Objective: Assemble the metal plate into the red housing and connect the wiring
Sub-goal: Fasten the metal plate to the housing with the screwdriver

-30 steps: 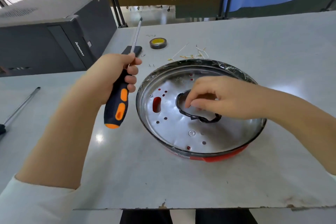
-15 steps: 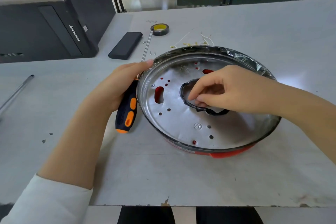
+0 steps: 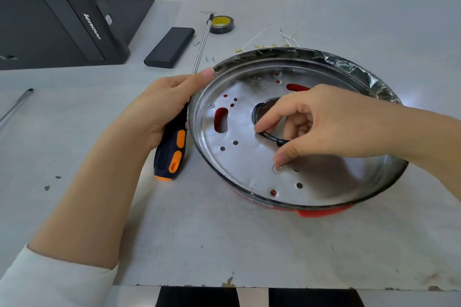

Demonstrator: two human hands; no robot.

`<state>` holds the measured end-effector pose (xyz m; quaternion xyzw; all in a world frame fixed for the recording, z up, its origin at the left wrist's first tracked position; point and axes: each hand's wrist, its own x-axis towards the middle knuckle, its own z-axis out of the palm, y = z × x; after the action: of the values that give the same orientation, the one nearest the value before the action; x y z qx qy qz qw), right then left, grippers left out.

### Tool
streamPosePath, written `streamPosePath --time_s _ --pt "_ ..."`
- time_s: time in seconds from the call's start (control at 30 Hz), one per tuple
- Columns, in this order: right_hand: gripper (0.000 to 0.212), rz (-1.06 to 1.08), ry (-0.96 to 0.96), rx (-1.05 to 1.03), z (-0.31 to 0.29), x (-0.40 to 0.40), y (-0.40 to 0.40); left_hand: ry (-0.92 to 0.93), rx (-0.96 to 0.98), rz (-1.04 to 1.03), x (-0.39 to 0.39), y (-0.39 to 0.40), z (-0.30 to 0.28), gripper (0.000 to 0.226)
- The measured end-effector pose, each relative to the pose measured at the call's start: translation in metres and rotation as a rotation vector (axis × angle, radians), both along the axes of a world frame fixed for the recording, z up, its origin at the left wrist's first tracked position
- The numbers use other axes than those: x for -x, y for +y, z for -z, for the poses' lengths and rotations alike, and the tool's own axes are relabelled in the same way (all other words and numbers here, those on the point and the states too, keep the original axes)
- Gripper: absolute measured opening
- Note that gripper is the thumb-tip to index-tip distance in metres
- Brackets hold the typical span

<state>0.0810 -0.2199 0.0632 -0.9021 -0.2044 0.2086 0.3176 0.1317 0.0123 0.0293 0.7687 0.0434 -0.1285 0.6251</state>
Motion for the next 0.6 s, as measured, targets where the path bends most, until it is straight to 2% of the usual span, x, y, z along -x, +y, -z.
streamPosePath --time_s 0.23,0.43,0.6 --pt "0.041 0.068 0.001 -0.079 0.002 0.006 0.006 0.05 -0.022 -0.002 0.001 -0.005 -0.004 0.051" --pt "0.038 0.19 -0.068 -0.102 0.007 0.008 0.014 0.133 0.179 0.01 0.004 -0.008 -0.007 0.051" --pt "0.041 0.333 -0.13 -0.15 0.008 0.003 0.01 0.097 0.081 0.04 0.005 -0.013 0.0 0.056"
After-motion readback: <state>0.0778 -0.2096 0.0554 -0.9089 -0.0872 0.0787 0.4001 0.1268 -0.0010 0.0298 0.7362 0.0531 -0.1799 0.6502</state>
